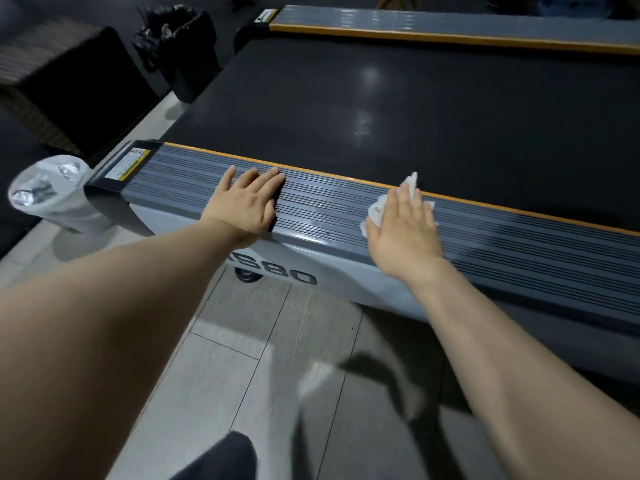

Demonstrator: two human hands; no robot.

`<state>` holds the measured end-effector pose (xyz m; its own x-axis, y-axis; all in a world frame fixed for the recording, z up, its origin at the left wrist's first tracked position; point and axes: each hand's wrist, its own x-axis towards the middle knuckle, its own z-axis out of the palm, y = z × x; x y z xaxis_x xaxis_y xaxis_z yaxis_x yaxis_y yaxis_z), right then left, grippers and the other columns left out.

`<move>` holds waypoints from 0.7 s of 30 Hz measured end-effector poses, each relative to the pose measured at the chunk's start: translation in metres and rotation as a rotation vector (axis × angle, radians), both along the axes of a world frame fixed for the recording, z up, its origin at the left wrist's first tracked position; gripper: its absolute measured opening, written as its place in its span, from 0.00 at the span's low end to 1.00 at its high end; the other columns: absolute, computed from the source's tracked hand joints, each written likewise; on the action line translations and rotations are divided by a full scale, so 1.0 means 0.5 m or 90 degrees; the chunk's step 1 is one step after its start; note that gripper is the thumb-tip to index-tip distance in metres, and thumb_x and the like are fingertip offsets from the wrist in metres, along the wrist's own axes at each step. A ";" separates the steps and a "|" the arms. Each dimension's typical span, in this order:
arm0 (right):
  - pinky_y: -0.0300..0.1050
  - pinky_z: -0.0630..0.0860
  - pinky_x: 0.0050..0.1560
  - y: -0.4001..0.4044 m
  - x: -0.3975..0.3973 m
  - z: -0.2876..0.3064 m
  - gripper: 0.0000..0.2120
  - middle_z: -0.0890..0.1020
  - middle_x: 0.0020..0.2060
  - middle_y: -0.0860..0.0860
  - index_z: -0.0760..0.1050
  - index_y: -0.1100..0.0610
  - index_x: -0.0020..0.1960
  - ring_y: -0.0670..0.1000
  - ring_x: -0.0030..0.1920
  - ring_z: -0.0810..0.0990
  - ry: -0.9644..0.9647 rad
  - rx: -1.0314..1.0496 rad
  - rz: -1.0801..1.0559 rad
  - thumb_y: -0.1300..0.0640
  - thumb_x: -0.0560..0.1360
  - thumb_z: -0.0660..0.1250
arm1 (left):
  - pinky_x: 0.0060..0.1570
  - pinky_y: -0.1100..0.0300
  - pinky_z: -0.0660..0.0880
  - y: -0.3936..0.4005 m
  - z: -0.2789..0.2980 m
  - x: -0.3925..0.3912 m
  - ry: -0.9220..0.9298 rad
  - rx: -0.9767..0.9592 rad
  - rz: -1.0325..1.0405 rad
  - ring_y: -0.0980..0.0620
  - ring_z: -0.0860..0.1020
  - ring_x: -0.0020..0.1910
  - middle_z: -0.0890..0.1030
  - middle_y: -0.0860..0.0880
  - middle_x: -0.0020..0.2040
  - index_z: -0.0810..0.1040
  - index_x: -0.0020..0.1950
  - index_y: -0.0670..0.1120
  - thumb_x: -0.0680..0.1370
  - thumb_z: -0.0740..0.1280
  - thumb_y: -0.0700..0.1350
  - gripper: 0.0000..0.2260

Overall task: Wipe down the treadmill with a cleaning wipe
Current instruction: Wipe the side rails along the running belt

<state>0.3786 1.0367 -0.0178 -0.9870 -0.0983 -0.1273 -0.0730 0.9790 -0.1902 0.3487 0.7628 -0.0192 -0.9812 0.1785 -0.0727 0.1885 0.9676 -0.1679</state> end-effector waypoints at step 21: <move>0.55 0.42 0.77 -0.554 -0.136 0.005 0.35 0.42 0.79 0.58 0.43 0.62 0.79 0.58 0.78 0.41 0.007 -0.007 0.237 0.41 0.82 0.46 | 0.74 0.46 0.58 -0.371 -0.023 -0.087 0.076 0.226 0.280 0.41 0.62 0.76 0.66 0.41 0.76 0.65 0.75 0.44 0.80 0.53 0.55 0.26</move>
<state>0.3109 0.7596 -0.0152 -0.8844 -0.4527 -0.1136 -0.4265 0.8827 -0.1975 0.3050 0.5774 -0.0306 -0.9665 -0.2545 0.0337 -0.2441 0.9517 0.1860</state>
